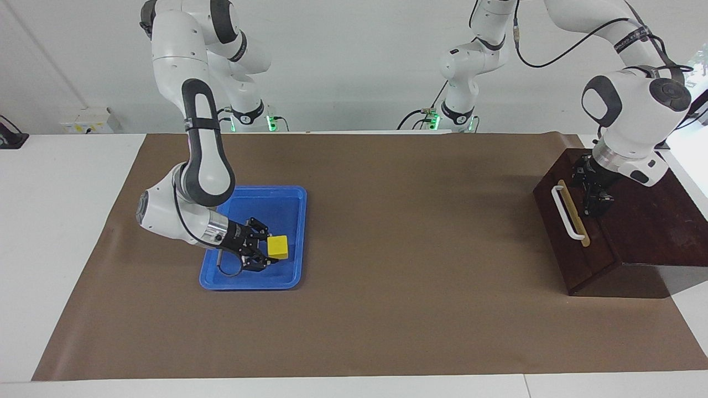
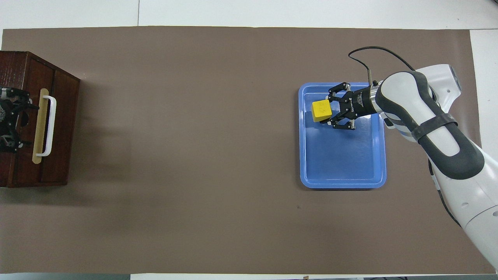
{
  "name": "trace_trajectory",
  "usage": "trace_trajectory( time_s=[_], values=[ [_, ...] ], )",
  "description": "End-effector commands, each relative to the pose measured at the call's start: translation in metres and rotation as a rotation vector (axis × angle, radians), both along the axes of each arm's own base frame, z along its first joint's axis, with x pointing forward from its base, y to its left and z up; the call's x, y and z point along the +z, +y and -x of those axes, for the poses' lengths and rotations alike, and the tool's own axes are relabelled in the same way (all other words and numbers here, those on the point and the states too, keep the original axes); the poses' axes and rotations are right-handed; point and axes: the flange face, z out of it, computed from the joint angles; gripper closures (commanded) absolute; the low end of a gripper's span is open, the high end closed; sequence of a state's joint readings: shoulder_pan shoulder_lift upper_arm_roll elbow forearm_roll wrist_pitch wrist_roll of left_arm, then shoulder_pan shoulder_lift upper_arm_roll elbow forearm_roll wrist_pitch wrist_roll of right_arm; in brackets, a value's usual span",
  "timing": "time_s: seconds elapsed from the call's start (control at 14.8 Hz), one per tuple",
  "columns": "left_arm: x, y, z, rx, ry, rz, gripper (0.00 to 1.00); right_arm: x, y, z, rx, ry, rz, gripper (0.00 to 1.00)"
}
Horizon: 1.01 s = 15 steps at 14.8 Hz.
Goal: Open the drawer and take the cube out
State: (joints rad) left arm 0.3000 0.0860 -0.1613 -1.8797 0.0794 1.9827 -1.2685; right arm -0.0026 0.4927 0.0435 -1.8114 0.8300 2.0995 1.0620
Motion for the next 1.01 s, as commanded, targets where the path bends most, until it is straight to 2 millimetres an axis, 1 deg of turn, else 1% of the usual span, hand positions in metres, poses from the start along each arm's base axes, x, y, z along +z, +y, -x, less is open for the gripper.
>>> trace_trajectory(
  time_s=[0.0, 0.14, 0.27, 0.41, 0.47, 0.54, 0.68, 0.74, 0.81, 0.88, 0.95],
  values=[
    [0.004, 0.03, 0.009, -0.038, -0.006, -0.037, 0.0, 0.0, -0.001, 0.015, 0.019, -0.022, 0.027, 1.0],
    [0.005, 0.032, 0.009, -0.041, -0.006, -0.038, 0.0, -0.003, -0.002, 0.017, 0.025, -0.025, 0.029, 1.0],
    [0.008, 0.028, 0.009, -0.048, -0.009, -0.039, 0.0, -0.003, -0.002, 0.017, 0.022, -0.025, 0.029, 1.0],
    [0.015, 0.019, 0.009, -0.069, -0.01, -0.041, 0.0, -0.005, -0.002, 0.019, 0.014, -0.02, 0.032, 1.0],
    [0.023, 0.011, 0.01, -0.088, -0.013, -0.044, 0.0, -0.005, -0.002, 0.019, 0.011, -0.018, 0.031, 1.0],
    [0.029, -0.003, 0.01, -0.117, -0.015, -0.045, 0.0, -0.004, -0.003, 0.018, 0.004, -0.015, 0.031, 0.86],
    [0.044, -0.03, 0.009, -0.17, -0.011, -0.039, 0.0, -0.005, -0.001, 0.017, -0.011, -0.017, 0.039, 0.48],
    [0.052, -0.046, 0.008, -0.194, -0.004, -0.036, 0.0, -0.005, 0.002, 0.017, -0.005, -0.018, 0.041, 0.45],
    [0.059, -0.061, 0.008, -0.219, 0.006, -0.035, 0.0, -0.005, 0.006, 0.018, -0.001, -0.019, 0.041, 0.37],
    [0.065, -0.078, 0.009, -0.25, 0.019, -0.032, 0.0, -0.004, 0.007, 0.017, 0.001, -0.02, 0.041, 0.23],
    [0.068, -0.096, 0.011, -0.324, 0.04, -0.03, 0.0, -0.005, 0.008, 0.018, 0.003, -0.02, 0.043, 0.22]
  ],
)
